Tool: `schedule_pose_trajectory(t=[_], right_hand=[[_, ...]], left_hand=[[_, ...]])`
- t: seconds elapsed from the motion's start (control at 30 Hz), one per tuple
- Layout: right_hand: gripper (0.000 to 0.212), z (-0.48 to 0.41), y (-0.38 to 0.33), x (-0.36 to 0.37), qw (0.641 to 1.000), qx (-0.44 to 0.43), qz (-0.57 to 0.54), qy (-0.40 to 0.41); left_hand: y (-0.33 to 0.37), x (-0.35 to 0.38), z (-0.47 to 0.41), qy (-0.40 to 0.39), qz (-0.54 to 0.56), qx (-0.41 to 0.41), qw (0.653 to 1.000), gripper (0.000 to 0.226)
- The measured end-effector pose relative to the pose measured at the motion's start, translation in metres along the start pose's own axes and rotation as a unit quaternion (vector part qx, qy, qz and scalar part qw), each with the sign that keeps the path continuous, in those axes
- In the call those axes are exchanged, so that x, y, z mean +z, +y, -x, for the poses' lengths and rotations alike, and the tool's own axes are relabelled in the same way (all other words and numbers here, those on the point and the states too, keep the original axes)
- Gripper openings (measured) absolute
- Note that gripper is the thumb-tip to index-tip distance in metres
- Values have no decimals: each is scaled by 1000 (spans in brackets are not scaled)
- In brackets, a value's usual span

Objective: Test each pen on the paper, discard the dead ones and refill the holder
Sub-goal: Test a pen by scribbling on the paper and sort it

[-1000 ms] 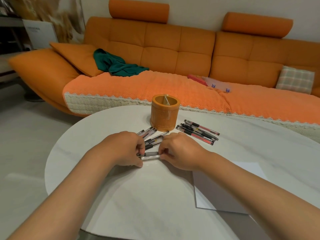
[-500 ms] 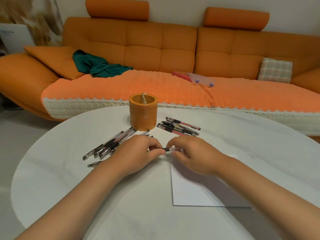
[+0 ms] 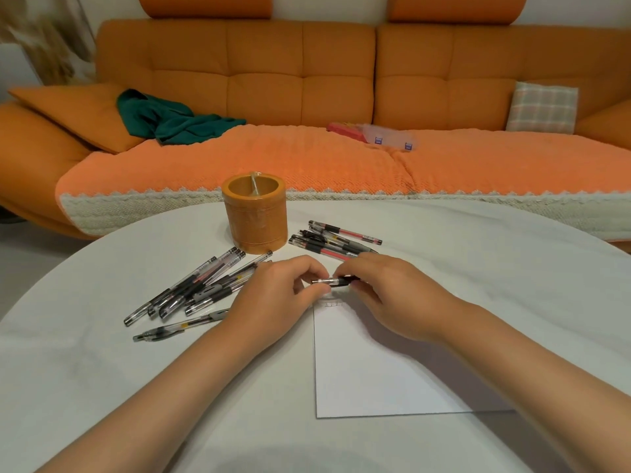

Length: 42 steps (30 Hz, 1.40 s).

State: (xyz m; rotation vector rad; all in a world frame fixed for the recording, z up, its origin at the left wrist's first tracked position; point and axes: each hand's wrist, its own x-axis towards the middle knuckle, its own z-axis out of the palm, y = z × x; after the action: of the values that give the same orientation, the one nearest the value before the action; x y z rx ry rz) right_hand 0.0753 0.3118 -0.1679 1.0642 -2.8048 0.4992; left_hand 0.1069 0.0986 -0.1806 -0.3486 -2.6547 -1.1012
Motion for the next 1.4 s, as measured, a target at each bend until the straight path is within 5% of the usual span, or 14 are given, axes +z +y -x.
schedule_pose_trajectory(t=[0.6,0.8,0.9,1.07,1.13,1.3,1.4], right_hand=[[26,-3,-2,4,998,14,52,11],[36,-3,6,-3,992,73,-99,-34],[29,-7,10,-6,940,131,-314,32],[43,-11,13,-2,739,200,-643,5],[51,-9,17,2,738,194,-646,2],[18,-7,12,16,789,192,-580,59],[23,-8,9,18,790,219,-570,61]], left_hand=[[2,4,-6,8,69,19,997,8],[-7,-5,-7,5,-15,29,999,7],[-15,-10,-5,-10,-92,27,995,6],[-16,-6,-4,-57,-162,64,983,7],[-17,-5,-5,-72,-176,74,979,8],[-15,0,-5,-97,-149,68,982,31],[-14,8,-2,-115,-142,81,980,38]])
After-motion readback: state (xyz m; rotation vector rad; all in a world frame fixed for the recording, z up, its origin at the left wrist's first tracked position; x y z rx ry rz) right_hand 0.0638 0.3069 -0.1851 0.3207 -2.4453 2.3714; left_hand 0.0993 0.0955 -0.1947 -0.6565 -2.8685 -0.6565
